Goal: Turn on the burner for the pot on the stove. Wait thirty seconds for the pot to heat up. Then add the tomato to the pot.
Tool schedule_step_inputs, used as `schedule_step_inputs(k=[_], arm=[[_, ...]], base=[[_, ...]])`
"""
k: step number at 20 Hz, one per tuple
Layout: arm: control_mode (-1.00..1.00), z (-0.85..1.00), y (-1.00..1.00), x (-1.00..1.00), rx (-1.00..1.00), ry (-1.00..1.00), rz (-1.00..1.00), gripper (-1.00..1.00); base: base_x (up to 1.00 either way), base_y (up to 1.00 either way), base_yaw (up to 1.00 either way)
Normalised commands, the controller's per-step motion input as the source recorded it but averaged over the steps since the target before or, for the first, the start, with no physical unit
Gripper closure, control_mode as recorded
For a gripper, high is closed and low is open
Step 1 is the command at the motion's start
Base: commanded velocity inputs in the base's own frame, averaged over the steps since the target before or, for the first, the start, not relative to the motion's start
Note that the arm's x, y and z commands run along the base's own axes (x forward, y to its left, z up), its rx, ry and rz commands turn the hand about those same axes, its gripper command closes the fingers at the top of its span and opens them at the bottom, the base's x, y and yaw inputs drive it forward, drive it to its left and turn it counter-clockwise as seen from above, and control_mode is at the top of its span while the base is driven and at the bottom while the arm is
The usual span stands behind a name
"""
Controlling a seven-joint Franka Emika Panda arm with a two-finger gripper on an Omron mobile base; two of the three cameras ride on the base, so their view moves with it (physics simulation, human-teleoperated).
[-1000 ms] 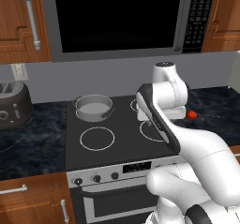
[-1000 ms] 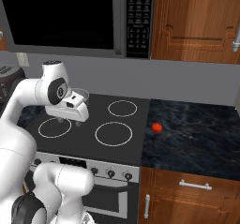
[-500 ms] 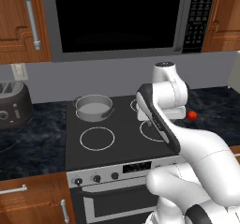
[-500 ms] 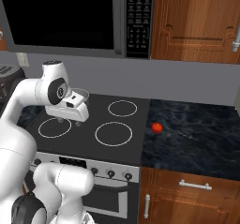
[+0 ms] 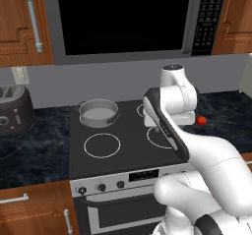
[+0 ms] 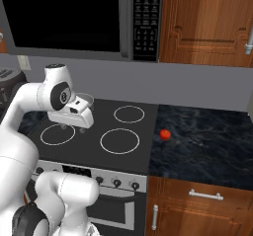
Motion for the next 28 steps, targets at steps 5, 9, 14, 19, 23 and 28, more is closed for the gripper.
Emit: schedule_step_inputs(k=[5,9,14,19,23,28], arm=[[-1.0,0.0,0.0,0.0,0.0,0.0,0.0,-1.0],[-1.0,0.0,0.0,0.0,0.0,0.0,0.0,-1.0],[-1.0,0.0,0.0,0.0,0.0,0.0,0.0,-1.0],[-1.0,0.0,0.0,0.0,0.0,0.0,0.0,-1.0],[-1.0,0.0,0.0,0.0,0.0,0.0,0.0,-1.0],[-1.0,0.0,0.0,0.0,0.0,0.0,0.0,-1.0]], base=[[0.0,0.0,0.0],[0.0,0.0,0.0],[0.0,0.0,0.0],[0.0,0.0,0.0],[0.0,0.0,0.0],[0.0,0.0,0.0]])
